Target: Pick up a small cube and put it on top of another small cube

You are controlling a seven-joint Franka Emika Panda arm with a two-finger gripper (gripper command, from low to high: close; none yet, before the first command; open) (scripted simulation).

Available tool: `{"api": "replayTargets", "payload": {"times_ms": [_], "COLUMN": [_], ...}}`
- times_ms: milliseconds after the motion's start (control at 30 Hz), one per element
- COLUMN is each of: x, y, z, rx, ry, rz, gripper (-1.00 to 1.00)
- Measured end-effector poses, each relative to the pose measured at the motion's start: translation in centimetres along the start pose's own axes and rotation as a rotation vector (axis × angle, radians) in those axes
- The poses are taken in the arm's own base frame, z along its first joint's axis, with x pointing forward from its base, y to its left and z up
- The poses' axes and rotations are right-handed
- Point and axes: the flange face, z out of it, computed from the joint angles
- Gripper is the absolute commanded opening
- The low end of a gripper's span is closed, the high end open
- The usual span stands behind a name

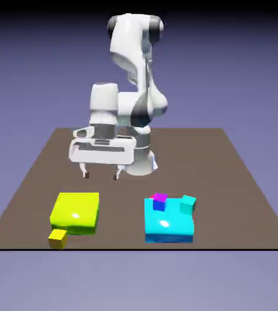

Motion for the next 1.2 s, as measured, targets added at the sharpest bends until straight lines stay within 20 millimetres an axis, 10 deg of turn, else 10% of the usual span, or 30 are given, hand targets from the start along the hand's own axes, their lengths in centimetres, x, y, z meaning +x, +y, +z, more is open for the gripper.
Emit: {"api": "replayTargets", "payload": {"times_ms": [433, 633, 667, 900, 1200], "x": [7.2, 5.9, 5.6, 6.8, -3.0], "y": [10.8, 12.7, 12.9, 10.8, 1.3], "z": [14.9, 21.3, 22.1, 15.3, 10.2], "rx": [-0.225, -0.233, -0.232, -0.22, -0.042], "ry": [-0.217, -0.226, -0.226, -0.233, -0.337], "rz": [0.077, 0.079, 0.08, 0.083, 0.102], "gripper": [0.0, 0.0, -1.0, -1.0, -1.0]}}
